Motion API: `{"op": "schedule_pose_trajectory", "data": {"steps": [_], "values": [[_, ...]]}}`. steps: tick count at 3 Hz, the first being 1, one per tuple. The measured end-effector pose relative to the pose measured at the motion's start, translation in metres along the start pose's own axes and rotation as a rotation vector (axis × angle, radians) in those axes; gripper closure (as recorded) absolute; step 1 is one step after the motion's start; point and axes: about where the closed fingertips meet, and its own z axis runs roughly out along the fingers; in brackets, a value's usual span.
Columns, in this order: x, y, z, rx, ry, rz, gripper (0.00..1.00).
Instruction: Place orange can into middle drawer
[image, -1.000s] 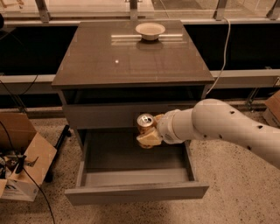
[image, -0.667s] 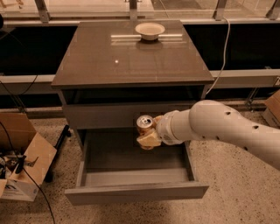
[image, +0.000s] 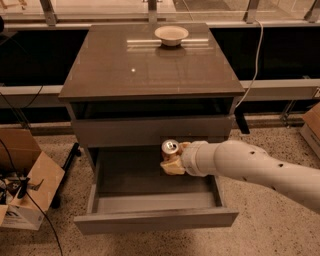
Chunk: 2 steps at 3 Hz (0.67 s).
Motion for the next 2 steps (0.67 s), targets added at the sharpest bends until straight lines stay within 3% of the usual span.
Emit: {"op": "schedule_pose_trajectory", "data": {"steps": [1,2], "values": [[0.037,-0.014,0.026,0.016,-0.042,0.048,1.00],[0.082,-0.029,0.053,0.005,-0.042,0.098,1.00]]}}
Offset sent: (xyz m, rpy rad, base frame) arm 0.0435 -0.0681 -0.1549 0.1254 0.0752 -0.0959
